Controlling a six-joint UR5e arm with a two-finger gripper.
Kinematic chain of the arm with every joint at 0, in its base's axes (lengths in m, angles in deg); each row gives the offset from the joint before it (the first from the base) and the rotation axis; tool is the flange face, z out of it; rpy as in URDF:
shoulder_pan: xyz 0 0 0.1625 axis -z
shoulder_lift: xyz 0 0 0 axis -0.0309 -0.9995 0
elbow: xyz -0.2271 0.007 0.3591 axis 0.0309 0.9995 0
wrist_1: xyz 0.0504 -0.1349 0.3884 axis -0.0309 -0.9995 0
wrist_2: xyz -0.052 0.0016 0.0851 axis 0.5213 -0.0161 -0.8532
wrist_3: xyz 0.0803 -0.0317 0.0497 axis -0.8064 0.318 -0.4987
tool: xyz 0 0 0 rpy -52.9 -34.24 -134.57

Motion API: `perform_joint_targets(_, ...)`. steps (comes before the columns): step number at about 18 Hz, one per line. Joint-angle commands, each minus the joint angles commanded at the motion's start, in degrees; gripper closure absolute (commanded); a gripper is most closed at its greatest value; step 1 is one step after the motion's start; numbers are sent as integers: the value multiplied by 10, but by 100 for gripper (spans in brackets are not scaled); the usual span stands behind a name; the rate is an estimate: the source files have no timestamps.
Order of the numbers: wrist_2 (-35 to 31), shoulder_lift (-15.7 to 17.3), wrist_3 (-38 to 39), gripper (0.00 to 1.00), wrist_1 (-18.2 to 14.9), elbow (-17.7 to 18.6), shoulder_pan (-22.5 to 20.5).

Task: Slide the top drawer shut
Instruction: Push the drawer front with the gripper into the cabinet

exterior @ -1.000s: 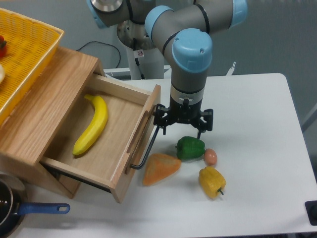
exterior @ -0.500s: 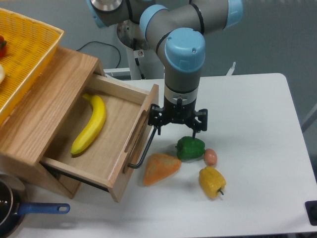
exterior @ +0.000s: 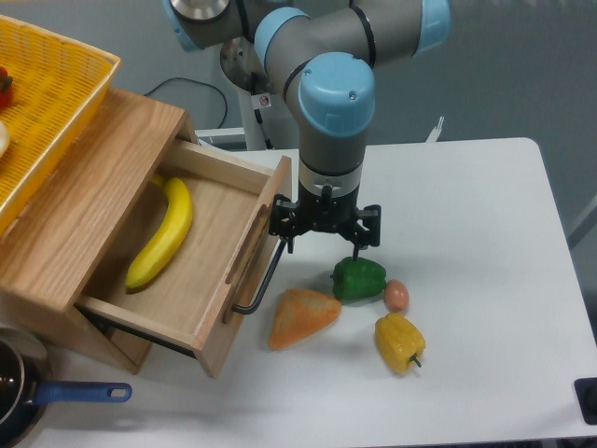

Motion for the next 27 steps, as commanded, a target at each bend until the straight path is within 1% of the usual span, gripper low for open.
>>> perform_joint_targets(5, -4, 0, 13, 0, -6, 0, 14)
perform_joint_targets(14, -4, 16, 21, 0, -21, -1, 28)
perform_joint_targets(27, -4, 15, 46, 0, -24, -1, 46)
